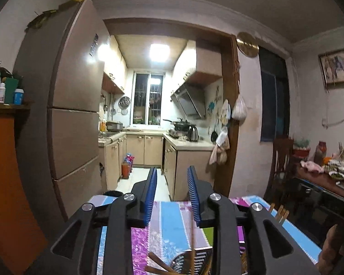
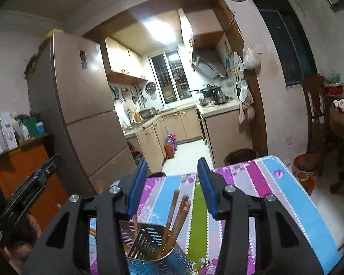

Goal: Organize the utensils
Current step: 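Lower both chopsticks into the holder and open both tools, then move both open tools back down to the last chopsticks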

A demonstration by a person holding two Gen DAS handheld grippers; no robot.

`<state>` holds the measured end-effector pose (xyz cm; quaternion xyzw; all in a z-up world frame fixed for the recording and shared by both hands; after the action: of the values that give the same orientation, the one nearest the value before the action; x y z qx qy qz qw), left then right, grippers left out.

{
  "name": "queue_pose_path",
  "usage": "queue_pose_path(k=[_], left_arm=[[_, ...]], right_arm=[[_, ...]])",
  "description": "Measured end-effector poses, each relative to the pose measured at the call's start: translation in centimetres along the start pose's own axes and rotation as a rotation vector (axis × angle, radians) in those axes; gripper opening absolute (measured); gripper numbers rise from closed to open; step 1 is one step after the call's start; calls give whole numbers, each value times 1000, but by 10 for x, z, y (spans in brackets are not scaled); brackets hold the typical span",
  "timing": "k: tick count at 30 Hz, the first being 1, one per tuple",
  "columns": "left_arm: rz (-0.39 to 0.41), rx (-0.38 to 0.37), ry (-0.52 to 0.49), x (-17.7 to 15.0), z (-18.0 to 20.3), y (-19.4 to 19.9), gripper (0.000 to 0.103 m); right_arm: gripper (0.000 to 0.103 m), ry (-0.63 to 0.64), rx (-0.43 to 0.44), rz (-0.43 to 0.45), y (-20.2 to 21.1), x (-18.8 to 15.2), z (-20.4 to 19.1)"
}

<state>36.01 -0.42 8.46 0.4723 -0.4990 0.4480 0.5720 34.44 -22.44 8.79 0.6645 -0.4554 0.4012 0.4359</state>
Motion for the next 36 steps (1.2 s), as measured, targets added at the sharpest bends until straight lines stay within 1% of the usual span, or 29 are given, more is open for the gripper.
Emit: queue_pose_path(k=[4,7,9,11,12,13,14,15,16,17,18,19,21,22,25,27,29,30,31,32,33,35,36], left_arm=[[37,6,12,14,-10,24,30],[60,8,8,17,-17,52,30],[69,-1,-16,13,-20,79,36],[62,-21,-53,2,-21,106,37],[47,-30,-76,-6,-20,120,37],[32,-36,-94,-14,-19,128,37],[2,-45,-120,-27,-18,141,37],[-39,-52,-149,-42,-16,154,37],[-64,-52,-164,-53,-17,161,37],[-117,-55,-195,-73,-14,174,37],[-148,-57,-213,-85,-13,180,37],[-187,-60,-232,-100,-10,189,37],[-284,-103,-255,-135,-4,211,37],[-311,-119,-262,-147,-2,218,37],[-392,-164,-325,-195,15,254,37],[-418,-193,-332,-214,25,270,34],[-472,-240,-273,-235,33,285,31],[-484,-246,-261,-242,38,288,27],[-499,-239,-262,-254,44,294,25],[-508,-230,-269,-260,48,295,25],[-516,-226,-267,-267,52,296,25],[-529,-213,-245,-277,55,300,25],[-531,-202,-244,-279,55,301,25]], right_arm=[[44,32,6,29,24,13,2],[44,62,17,35,48,15,5],[44,102,13,34,71,11,9],[52,147,-8,21,102,-3,15],[53,160,-16,17,111,-8,16],[54,189,-36,1,130,-21,21],[54,204,-52,-13,140,-30,24],[54,220,-69,-27,153,-42,29],[54,233,-86,-49,168,-57,34],[54,244,-105,-73,181,-71,39],[54,257,-127,-95,191,-84,44],[54,273,-164,-125,206,-103,49],[54,287,-214,-174,224,-130,55],[54,300,-260,-211,236,-151,59],[54,299,-328,-279,253,-187,63],[54,283,-339,-305,263,-208,61],[53,287,-356,-299,271,-228,56],[52,300,-348,-291,274,-239,49],[46,310,-339,-286,277,-246,46],[43,323,-334,-281,280,-254,43],[42,335,-332,-278,281,-261,40],[34,355,-310,-288,283,-276,31],[33,363,-302,-295,283,-281,28]])
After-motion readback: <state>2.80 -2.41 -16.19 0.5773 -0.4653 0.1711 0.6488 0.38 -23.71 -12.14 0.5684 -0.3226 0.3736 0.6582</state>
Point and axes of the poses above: each gripper's, at about its wrist camera, not at the fingertips, and y roughly against the way its jaws point, z to its right, x to its top, the point moved 3 cm from there along -y, roughly the way its jaws point, and after that the axes turned 1 degree about -z, right-handed, at the moved point
